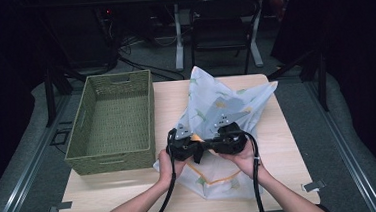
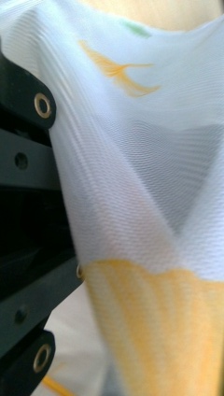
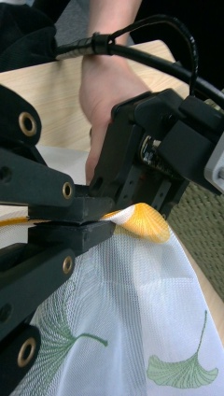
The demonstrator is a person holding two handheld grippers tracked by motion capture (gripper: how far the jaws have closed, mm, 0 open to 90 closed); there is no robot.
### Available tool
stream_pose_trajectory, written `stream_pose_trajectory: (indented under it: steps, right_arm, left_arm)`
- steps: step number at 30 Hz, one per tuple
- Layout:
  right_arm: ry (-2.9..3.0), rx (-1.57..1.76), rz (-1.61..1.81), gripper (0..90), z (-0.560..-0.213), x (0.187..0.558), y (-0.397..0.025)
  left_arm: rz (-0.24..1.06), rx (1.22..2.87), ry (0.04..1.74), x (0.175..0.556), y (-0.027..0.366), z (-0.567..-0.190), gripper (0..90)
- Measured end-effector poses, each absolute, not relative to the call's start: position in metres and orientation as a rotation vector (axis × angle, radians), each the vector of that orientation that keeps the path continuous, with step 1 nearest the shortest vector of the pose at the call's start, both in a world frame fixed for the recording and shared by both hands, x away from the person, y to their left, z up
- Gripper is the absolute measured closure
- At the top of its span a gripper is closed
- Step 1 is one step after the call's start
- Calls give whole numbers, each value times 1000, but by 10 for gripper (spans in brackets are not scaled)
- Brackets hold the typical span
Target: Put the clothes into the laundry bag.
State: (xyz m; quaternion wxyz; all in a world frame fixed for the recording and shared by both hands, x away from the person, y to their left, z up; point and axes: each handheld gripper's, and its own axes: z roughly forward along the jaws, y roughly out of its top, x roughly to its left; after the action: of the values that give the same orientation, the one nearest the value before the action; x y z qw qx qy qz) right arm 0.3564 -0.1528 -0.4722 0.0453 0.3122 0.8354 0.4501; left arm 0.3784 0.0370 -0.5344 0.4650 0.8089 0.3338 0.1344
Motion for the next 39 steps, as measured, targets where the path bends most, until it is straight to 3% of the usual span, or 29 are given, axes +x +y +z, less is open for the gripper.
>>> stream_pose_trajectory:
  steps: [5,11,21,26,33,39]
  right_arm:
    - [2534,1002,1446,886,-471,357,-157]
    - [2575,1037,1388,886,-478,359,-156]
    - [2574,1047,1311,886,-481,362,-165]
    - [2559,1056,1292,886,-481,365,-171]
    - [2536,1066,1267,886,-481,367,-177]
    - [2553,1036,1260,885,-482,366,-175]
  left_arm:
    - [337,1916,837,381,30,-545,825]
    - [285,2036,873,389,25,-574,751]
    - [288,2188,762,372,40,-549,249]
    - [340,2207,809,373,60,-538,221]
    - [378,2235,969,382,68,-555,250]
    - [294,2264,1013,390,71,-571,403]
